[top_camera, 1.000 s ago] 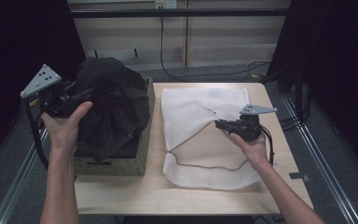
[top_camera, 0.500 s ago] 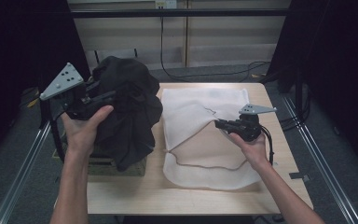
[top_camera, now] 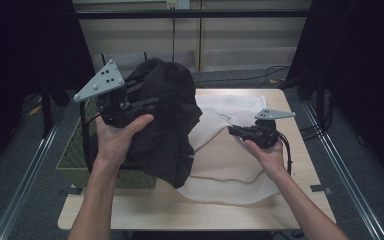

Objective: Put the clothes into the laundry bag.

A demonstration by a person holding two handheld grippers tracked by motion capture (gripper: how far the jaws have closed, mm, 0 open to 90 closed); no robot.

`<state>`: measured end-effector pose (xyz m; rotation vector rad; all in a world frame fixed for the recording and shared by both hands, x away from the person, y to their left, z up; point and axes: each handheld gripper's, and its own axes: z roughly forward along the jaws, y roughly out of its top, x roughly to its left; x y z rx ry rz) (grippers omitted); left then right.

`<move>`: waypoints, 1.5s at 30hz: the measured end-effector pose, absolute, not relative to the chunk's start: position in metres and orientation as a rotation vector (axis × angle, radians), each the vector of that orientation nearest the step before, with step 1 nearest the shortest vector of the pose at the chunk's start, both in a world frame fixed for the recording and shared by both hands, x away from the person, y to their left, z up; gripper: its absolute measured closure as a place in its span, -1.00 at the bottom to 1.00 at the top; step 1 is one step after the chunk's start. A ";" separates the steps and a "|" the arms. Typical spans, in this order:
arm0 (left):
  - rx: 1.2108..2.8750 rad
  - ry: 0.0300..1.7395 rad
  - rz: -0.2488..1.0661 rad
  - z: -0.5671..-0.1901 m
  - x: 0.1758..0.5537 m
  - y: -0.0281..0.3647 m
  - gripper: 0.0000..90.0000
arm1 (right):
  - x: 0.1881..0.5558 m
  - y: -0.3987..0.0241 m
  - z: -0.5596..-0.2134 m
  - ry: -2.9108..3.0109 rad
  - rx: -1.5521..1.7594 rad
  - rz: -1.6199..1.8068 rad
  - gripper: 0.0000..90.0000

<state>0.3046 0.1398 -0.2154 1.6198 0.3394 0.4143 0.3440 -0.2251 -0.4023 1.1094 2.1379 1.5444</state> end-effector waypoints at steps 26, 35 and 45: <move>1.813 0.245 0.142 -0.338 0.310 0.027 0.41 | 0.350 -0.218 -0.406 2.175 1.107 1.544 0.97; 1.981 0.251 0.129 -0.391 0.315 0.008 0.40 | 0.351 -0.219 -0.408 2.183 1.115 1.537 0.97; 2.175 0.283 0.106 -0.454 0.318 -0.022 0.40 | 0.350 -0.221 -0.408 2.186 1.123 1.523 0.98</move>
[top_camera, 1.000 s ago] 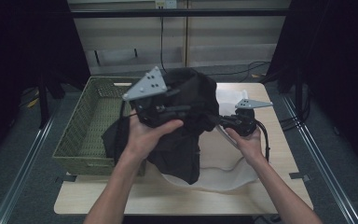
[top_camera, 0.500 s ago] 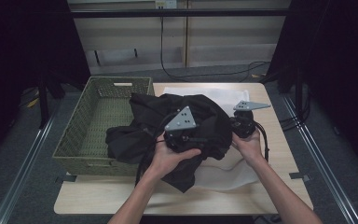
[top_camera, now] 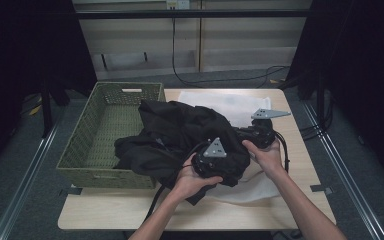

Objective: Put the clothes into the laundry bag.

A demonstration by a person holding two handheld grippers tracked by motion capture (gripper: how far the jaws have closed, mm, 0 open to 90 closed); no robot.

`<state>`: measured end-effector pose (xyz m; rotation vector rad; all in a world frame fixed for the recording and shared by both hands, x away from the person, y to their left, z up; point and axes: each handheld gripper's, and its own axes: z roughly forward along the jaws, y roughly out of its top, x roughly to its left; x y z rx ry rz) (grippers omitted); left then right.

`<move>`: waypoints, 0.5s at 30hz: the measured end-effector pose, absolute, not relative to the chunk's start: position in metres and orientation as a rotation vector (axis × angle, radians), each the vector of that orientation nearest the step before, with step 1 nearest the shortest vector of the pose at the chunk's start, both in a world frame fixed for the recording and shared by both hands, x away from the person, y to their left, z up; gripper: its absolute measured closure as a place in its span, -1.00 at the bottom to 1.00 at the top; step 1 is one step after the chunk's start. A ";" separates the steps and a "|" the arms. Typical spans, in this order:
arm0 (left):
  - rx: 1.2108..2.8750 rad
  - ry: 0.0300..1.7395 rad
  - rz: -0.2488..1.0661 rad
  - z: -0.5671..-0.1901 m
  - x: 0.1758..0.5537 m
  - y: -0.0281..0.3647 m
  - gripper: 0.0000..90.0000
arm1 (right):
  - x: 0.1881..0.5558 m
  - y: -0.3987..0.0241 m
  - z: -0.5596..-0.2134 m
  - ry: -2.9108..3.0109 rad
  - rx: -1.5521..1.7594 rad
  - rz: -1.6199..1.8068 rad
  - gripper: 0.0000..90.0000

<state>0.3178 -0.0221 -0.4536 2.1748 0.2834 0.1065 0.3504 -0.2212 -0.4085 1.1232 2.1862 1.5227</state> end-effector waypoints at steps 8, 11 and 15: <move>2.306 0.273 0.048 -0.483 0.317 -0.048 0.38 | 0.348 -0.221 -0.399 2.161 1.116 1.548 0.97; 2.290 0.281 0.057 -0.484 0.316 -0.049 0.31 | 0.345 -0.221 -0.396 2.149 1.107 1.550 0.97; 2.270 0.276 0.061 -0.482 0.313 -0.047 0.02 | 0.346 -0.221 -0.401 2.154 1.118 1.544 0.97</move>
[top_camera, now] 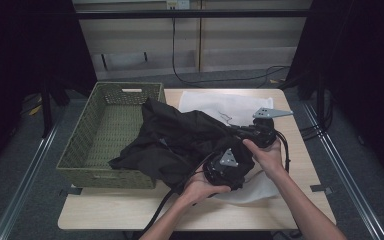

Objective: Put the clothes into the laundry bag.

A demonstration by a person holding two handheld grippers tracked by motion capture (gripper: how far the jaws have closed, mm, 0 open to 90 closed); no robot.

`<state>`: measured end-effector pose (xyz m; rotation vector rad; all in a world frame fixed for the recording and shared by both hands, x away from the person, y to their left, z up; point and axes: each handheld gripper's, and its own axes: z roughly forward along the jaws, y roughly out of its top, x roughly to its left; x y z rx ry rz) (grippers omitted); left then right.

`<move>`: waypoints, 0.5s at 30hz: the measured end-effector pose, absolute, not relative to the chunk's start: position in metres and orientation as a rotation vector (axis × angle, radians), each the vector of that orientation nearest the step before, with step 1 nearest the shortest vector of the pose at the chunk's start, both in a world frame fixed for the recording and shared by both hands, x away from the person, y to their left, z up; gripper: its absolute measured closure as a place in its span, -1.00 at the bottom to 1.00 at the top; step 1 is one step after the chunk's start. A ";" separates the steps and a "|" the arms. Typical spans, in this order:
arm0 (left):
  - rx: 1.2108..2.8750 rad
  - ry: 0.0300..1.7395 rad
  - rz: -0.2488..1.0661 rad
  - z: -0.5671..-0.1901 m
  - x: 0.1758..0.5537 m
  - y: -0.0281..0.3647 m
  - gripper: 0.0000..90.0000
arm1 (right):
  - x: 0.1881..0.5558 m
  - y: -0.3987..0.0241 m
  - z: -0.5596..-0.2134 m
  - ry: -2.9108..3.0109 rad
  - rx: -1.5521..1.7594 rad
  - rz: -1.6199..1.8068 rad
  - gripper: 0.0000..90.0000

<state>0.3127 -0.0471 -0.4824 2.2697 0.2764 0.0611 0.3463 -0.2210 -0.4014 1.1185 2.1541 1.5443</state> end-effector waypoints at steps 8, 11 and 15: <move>2.192 0.260 -0.029 -0.461 0.300 -0.032 -0.44 | 0.349 -0.223 -0.407 2.155 1.138 1.529 0.97; 2.162 0.263 -0.034 -0.450 0.297 -0.024 -0.51 | 0.349 -0.223 -0.408 2.155 1.140 1.525 0.97; 2.071 0.254 -0.004 -0.421 0.293 -0.003 -0.52 | 0.349 -0.223 -0.408 2.151 1.145 1.527 0.97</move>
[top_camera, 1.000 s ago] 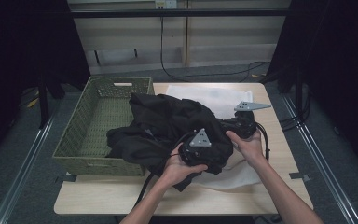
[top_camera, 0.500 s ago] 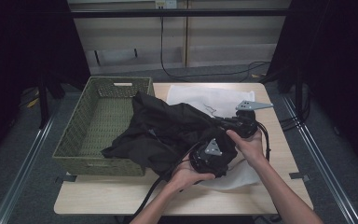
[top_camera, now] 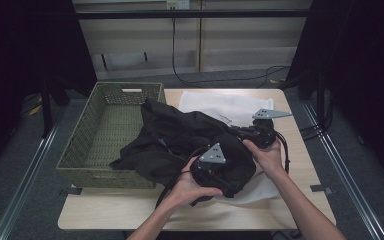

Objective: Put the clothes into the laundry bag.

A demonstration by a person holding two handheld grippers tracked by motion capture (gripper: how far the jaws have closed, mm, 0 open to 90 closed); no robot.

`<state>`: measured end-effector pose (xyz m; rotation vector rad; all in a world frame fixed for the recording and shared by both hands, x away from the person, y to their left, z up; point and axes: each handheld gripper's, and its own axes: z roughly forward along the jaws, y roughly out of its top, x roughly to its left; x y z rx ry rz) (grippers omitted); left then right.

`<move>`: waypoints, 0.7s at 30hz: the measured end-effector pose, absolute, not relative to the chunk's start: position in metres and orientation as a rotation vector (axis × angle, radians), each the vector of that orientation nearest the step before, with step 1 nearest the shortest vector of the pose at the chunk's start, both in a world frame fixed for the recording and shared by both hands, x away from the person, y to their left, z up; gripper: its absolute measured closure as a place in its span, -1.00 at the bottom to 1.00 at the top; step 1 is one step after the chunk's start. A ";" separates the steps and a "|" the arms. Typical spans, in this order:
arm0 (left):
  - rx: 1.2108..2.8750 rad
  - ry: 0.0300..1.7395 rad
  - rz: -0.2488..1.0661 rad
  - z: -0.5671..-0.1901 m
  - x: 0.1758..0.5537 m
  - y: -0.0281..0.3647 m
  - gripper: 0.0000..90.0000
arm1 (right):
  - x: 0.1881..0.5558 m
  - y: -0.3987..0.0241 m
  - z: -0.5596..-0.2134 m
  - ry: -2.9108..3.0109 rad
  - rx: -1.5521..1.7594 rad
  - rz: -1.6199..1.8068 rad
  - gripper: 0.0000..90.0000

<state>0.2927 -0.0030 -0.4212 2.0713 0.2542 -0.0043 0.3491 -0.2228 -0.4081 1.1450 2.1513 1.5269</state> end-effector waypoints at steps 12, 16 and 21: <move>1.955 0.402 0.160 -0.345 0.319 0.077 -0.29 | 0.350 -0.223 -0.409 2.153 1.142 1.531 0.97; 1.935 0.451 0.248 -0.330 0.329 0.109 -0.25 | 0.350 -0.223 -0.409 2.152 1.142 1.531 0.97; 1.958 0.650 0.357 -0.332 0.364 0.166 -0.23 | 0.350 -0.223 -0.408 2.154 1.146 1.528 0.97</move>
